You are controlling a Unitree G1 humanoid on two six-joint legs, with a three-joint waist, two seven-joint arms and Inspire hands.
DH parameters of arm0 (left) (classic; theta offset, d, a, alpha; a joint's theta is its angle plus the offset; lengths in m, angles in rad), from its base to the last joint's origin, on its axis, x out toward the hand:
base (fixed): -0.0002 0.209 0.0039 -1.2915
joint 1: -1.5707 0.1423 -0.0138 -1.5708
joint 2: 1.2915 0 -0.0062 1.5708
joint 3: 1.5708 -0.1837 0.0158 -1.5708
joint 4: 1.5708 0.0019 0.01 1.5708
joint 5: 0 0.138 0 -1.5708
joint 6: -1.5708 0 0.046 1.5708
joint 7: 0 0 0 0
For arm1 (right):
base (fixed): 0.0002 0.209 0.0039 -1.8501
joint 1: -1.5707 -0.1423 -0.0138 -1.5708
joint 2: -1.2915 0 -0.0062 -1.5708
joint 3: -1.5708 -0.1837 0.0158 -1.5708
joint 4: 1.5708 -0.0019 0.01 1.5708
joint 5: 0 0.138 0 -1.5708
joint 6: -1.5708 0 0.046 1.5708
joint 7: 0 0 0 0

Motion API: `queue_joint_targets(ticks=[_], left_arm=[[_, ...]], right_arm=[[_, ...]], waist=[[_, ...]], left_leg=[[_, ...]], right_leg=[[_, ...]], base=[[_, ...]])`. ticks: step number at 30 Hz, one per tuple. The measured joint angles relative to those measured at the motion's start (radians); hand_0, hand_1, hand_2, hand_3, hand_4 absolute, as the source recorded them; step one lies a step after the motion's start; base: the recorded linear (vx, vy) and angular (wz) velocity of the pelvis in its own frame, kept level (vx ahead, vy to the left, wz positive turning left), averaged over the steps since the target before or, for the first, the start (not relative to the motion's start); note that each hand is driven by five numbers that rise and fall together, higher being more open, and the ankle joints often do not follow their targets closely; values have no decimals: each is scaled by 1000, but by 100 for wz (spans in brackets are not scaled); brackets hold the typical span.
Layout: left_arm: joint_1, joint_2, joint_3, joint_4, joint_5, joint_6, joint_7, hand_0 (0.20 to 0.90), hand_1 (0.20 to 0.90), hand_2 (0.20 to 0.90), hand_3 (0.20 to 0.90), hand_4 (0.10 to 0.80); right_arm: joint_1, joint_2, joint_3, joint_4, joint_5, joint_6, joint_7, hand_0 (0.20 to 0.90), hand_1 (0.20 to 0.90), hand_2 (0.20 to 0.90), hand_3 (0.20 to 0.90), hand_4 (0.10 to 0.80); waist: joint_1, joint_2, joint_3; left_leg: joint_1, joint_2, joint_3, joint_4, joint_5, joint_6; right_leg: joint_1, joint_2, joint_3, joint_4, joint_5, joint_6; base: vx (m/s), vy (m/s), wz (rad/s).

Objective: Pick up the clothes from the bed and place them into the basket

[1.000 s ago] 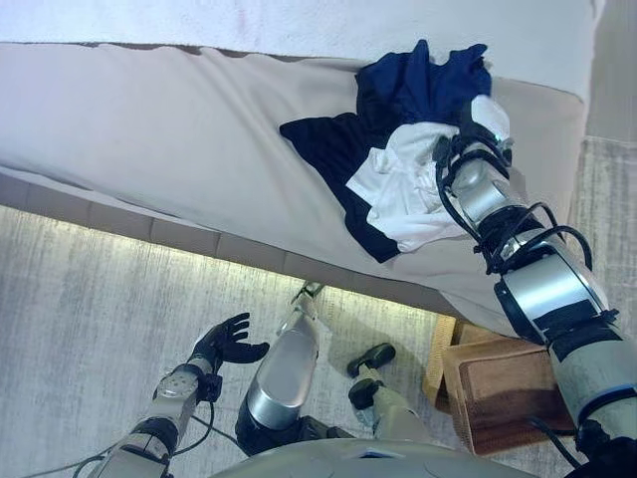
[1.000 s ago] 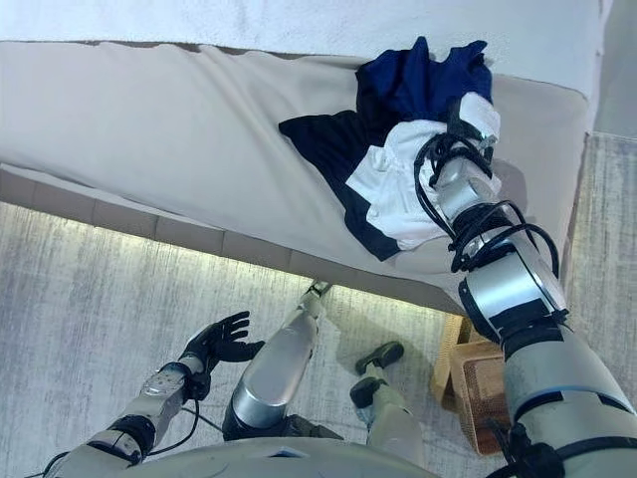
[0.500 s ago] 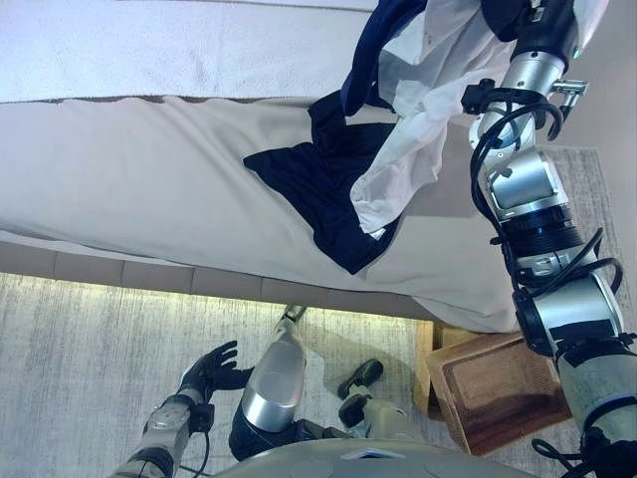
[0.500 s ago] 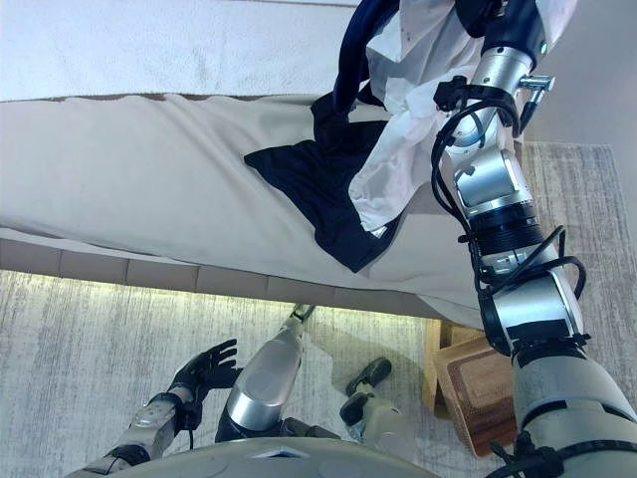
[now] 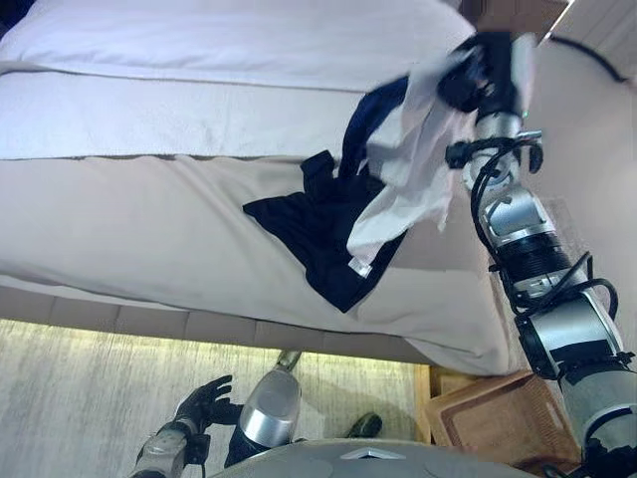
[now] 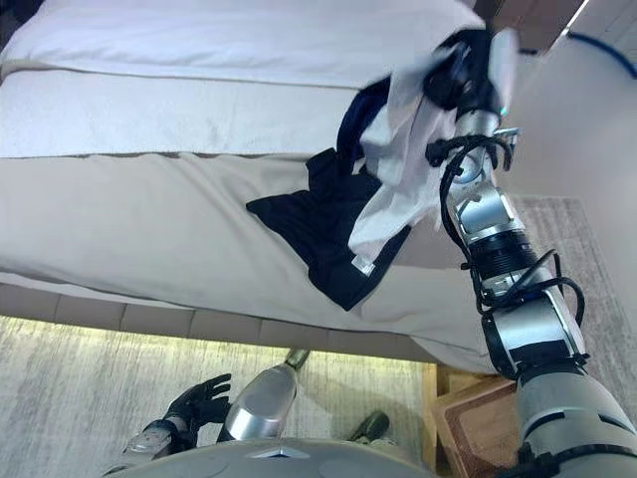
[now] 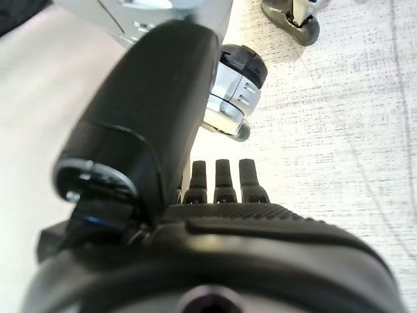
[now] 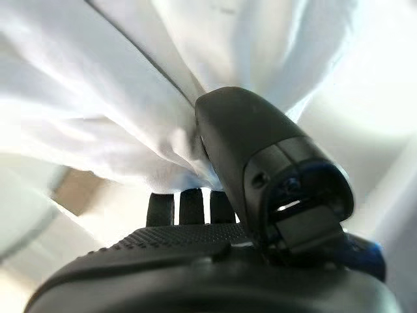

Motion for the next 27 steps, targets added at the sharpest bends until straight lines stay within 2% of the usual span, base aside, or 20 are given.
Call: queue_joint_targets(ticks=[5, 11, 12, 13, 24, 25, 26, 27], left_arm=[[-5, 3, -6, -3, -1, 24, -2, 900, 900, 900, 900, 800], [-5, 8, -24, -3, 0, 42, -4, 900, 900, 900, 900, 800], [-5, 9, -25, -3, 0, 43, -5, 900, 900, 900, 900, 800], [-5, 11, -27, -4, 0, 46, -6, 900, 900, 900, 900, 800], [-4, 26, -46, -42, 0, 61, -11, 900, 900, 900, 900, 800], [-4, 26, -46, -42, 0, 61, -16, 900, 900, 900, 900, 800], [-4, 27, -46, -42, 0, 61, -17, 900, 900, 900, 900, 800], [-4, 27, -46, -42, 0, 61, -17, 900, 900, 900, 900, 800]], right_arm=[[1, 14, 104, 207, -16, 60, 200, 900, 900, 900, 900, 800], [2, 29, 107, 267, -111, 94, 259, 900, 900, 900, 900, 800], [2, 29, 108, 268, -132, 94, 261, 804, 804, 804, 787, 687], [2, 29, 108, 268, -141, 94, 263, 300, 300, 300, 200, 100], [2, 29, 117, 268, -217, 91, 252, 300, 300, 300, 200, 100], [3, 30, 117, 268, -218, 91, 253, 573, 573, 573, 518, 418], [3, 30, 117, 268, -219, 91, 255, 900, 900, 900, 900, 800], [3, 30, 117, 268, -221, 91, 257, 900, 900, 900, 900, 800]], waist=[[13, -5, -5], [15, -6, -6], [16, -7, -6], [16, -8, -6], [34, -12, -5], [36, -12, -5], [36, -12, -5], [36, -12, -5]], left_leg=[[0, 0, 0, 0, 1, 1], [6, 3, -2, -17, 11, 10], [5, 3, -2, -17, 11, 11], [5, 4, -3, -17, 11, 11], [-1, 14, -20, -36, 22, 6], [-1, 13, -21, -39, 22, 6], [0, 12, -23, -45, 25, 5], [-1, 12, -24, -48, 26, 4]], right_leg=[[2, 0, -1, 0, 0, 1], [2, 2, -3, 0, 0, 1], [2, 3, -3, 0, 0, 1], [2, 3, -4, 0, 0, 1], [-6, 15, -15, -1, -2, 2], [-7, 14, -16, -1, -2, 2], [-8, 13, -19, -1, -2, 2], [-9, 13, -21, -1, -2, 2]], base=[[-7, -2, 0], [-38, -10, 1], [0, 0, 0], [0, 0, 0], [-24, 7, 3], [10, 39, 4], [17, 28, 5], [18, 27, 5]])
